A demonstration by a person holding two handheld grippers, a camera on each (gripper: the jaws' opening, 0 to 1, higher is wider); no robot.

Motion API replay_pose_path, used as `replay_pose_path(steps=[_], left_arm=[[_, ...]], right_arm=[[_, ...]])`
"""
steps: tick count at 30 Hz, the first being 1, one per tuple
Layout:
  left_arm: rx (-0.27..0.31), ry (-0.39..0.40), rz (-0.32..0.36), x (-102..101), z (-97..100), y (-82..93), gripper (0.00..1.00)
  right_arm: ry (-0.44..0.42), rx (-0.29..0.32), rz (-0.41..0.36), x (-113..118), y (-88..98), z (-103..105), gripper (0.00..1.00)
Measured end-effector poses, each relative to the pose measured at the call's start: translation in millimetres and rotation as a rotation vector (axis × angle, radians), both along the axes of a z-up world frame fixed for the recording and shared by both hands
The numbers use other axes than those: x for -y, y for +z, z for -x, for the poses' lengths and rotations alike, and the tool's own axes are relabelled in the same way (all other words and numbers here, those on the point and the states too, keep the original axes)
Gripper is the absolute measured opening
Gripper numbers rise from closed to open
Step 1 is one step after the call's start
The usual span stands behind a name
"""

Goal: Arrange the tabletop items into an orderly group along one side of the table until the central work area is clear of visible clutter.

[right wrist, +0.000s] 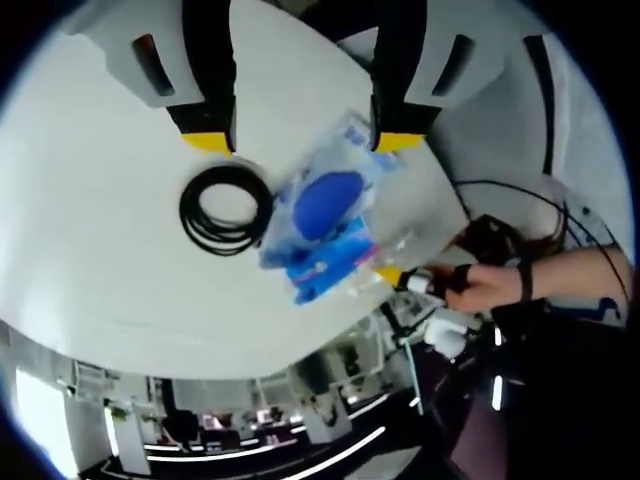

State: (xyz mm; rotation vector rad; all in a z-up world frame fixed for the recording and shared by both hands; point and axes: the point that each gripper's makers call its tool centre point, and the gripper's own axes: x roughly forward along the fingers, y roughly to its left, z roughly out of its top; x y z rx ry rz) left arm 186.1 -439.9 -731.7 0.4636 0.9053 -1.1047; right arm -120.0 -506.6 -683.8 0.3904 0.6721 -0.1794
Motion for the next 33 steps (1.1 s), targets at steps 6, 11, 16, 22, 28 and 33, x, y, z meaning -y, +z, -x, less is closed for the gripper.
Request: replay_pose_path(steps=[6,11,16,22,28,33], left_arm=[[0.004,-0.003,-0.029,7,-1.4,-9.4,0.42],[0.002,0.004,-0.05,12,-4.9,-17.5,0.43],[0.007,0.013,-0.061,13,-9.1,-21.7,0.4],[-0.027,0.066,0.028,17,-6.1,-14.8,0.38],[-0.006,0.074,0.041,14,-6.5,-11.3,0.38],[0.017,0.049,0.049,12,-8.6,-5.4,0.38]], right_arm=[[0.03,-0.004,0.038,2,7.5,1,0.56],[0.05,-0.025,0.057,2,8.6,5,0.57],[0.052,-0.037,0.054,2,8.0,8,0.57],[0.04,-0.044,0.046,3,5.7,8,0.55],[0.029,-0.035,0.032,4,4.8,5,0.54],[0.045,-0.026,0.034,2,6.7,-2,0.55]])
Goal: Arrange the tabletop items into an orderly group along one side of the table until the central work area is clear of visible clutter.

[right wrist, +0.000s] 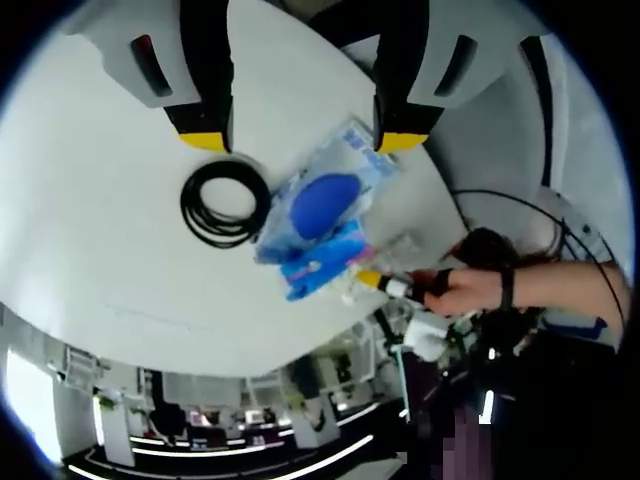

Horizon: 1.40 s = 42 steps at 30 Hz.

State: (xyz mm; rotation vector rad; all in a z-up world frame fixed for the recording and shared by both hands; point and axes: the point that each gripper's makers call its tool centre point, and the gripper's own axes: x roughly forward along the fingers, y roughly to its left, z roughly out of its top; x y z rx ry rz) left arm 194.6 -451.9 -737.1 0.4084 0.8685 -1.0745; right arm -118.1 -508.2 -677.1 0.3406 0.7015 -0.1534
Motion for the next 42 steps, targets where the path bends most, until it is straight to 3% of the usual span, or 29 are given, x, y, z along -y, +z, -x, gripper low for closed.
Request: replay_pose_path(steps=[16,42], left_arm=[[0.066,0.036,0.073,-14,-5.9,31.8,0.38],[0.122,0.067,0.15,-60,7.2,55.8,0.38]], right_arm=[[0.02,0.015,0.004,-5,0.2,-5,0.54],[0.028,0.025,-0.011,-12,-4.3,-5,0.52]])
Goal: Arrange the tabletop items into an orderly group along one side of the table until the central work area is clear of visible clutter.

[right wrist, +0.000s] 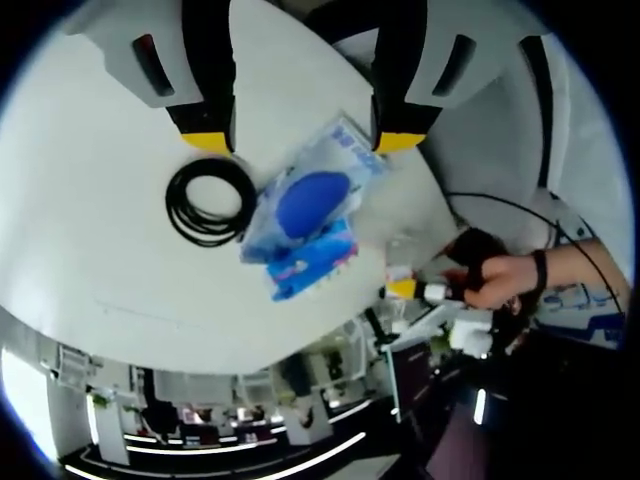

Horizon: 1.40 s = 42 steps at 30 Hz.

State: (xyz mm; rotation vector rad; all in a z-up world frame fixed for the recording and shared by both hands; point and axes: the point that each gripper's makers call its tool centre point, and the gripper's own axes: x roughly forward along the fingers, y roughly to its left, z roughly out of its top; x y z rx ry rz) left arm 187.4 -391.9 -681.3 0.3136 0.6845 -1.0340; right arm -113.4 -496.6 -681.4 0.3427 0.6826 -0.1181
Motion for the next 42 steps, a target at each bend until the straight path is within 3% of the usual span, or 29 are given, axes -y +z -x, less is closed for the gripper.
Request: replay_pose_path(steps=[14,32,42], left_arm=[[-0.001,0.012,0.021,-16,8.1,1.2,0.38],[0.088,-0.032,-0.004,-34,28.3,-0.8,0.38],[0.098,-0.026,0.001,-37,27.6,-1.0,0.38]], right_arm=[[0.02,-0.008,-0.007,-4,-3.0,-2,0.52],[0.036,-0.017,-0.009,-7,-4.0,-3,0.52],[0.049,-0.014,-0.01,-9,-4.0,-8,0.52]])
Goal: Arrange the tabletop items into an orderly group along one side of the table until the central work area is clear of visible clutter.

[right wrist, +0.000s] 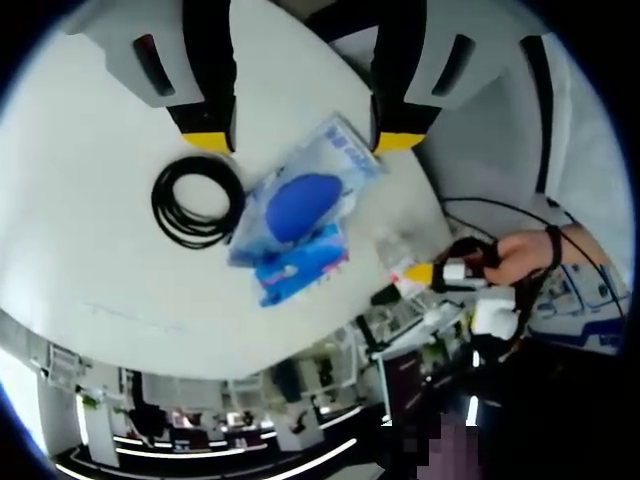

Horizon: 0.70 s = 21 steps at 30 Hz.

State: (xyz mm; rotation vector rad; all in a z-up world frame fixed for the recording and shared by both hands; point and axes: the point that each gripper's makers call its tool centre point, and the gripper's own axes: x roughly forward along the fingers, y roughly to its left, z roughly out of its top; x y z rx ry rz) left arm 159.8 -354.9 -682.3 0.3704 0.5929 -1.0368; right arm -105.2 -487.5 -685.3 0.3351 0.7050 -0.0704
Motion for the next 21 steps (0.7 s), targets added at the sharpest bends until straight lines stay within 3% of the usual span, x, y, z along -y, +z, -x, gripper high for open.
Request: replay_pose_path(steps=[21], left_arm=[[0.008,0.015,0.011,6.8,-5.4,-1.4,0.37]], right_arm=[[0.019,-0.011,0.003,-1.8,0.9,-3.8,0.52]])
